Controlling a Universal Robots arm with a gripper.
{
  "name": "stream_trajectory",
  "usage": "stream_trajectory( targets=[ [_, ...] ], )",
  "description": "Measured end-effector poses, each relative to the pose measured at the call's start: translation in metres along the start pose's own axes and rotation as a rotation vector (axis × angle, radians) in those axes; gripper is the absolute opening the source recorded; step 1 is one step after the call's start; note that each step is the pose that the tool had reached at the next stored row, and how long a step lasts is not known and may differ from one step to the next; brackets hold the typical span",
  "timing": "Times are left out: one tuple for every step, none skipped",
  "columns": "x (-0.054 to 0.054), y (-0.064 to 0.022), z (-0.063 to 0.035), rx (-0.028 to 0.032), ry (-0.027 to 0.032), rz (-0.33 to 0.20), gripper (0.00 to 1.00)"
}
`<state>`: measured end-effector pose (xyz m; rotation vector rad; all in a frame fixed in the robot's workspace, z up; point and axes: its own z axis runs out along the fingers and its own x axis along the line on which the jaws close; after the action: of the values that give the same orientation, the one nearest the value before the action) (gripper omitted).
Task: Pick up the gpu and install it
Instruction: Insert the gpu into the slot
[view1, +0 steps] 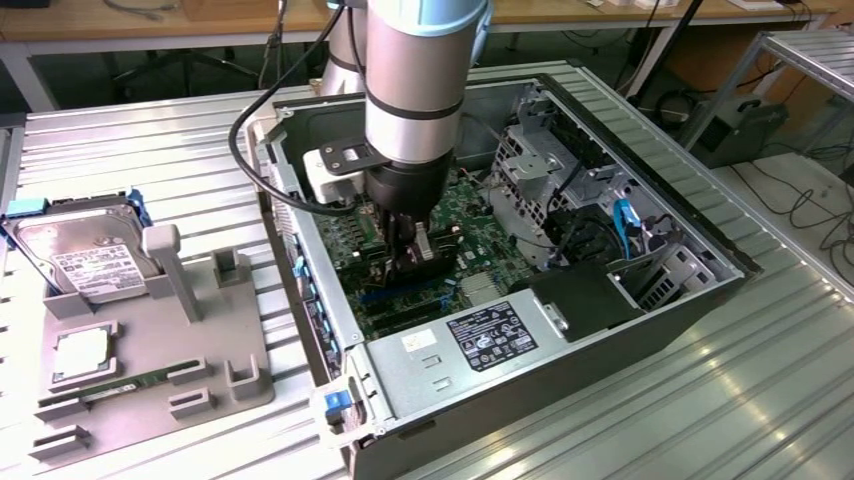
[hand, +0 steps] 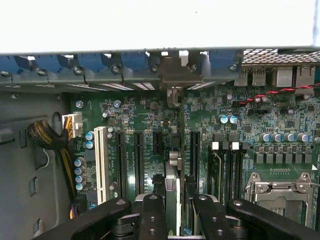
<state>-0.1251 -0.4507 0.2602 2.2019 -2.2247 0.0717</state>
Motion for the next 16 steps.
stream_trajectory(
  targets=[
    [0.0000, 0.0000, 0.0003, 0.0000, 0.0002, 0.000, 0.26],
    [0.0000, 0.0000, 0.0007, -0.0001, 0.0003, 0.000, 0.26],
    [0.0000, 0.0001, 0.0010, -0.0002, 0.0006, 0.000, 0.26],
    [0.0000, 0.0001, 0.0011, -0.0003, 0.0006, 0.000, 0.26],
    [0.0000, 0.0001, 0.0011, -0.0003, 0.0006, 0.000, 0.26],
    [0.0000, 0.0001, 0.0012, -0.0001, 0.0004, 0.000, 0.26],
    [0.0000, 0.0000, 0.0013, 0.0000, 0.0002, 0.000, 0.26],
    [-0.0001, 0.0000, 0.0013, 0.0000, 0.0002, 0.000, 0.26],
    [-0.0001, 0.0000, 0.0013, 0.0000, 0.0001, 0.000, 0.26],
    [-0.0001, 0.0000, 0.0015, 0.0002, -0.0003, 0.000, 0.27],
    [-0.0001, 0.0000, 0.0015, 0.0002, -0.0003, 0.000, 0.27],
    [-0.0001, 0.0000, 0.0015, 0.0003, -0.0003, 0.000, 0.27],
    [-0.0001, 0.0000, 0.0015, 0.0002, -0.0002, 0.000, 0.34],
    [-0.0001, 0.0000, 0.0014, 0.0001, -0.0002, 0.000, 0.34],
    [-0.0001, 0.0000, 0.0014, 0.0000, -0.0001, 0.000, 0.34],
    [-0.0001, 0.0000, 0.0012, 0.0000, 0.0009, 0.000, 0.34]
  ],
)
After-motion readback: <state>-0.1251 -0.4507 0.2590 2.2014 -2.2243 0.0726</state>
